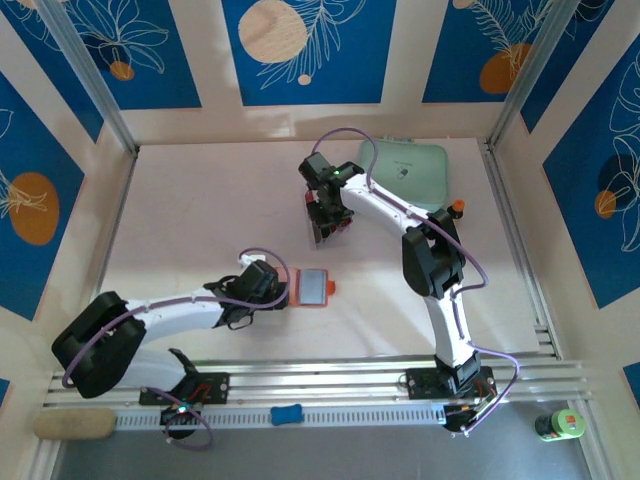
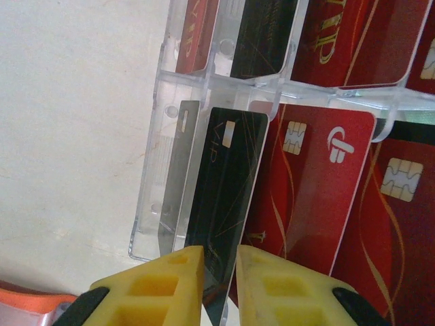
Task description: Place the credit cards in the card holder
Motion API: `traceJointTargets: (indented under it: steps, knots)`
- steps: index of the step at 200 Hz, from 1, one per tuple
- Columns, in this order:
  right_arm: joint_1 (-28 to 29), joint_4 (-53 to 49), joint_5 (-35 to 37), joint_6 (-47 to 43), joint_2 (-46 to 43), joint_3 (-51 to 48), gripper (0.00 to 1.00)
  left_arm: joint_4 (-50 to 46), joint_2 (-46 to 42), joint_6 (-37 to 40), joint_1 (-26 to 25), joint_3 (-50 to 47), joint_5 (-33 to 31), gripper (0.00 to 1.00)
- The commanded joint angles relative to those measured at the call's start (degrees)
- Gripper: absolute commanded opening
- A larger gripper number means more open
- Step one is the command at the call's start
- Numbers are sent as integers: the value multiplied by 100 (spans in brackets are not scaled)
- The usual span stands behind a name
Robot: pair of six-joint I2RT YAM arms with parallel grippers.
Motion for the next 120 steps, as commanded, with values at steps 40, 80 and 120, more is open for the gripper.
traceJointTargets:
  steps: [40,80,120]
  knots:
    - [36,-214,-137,-6,193,136,18,94,-67,-119,58,-120,127,100]
    - [62,-284,-154,-20,262,223,18,136,-77,-137,53,-138,135,100]
    - [76,-328,-193,-14,299,309,17,153,-82,-128,58,-140,135,100]
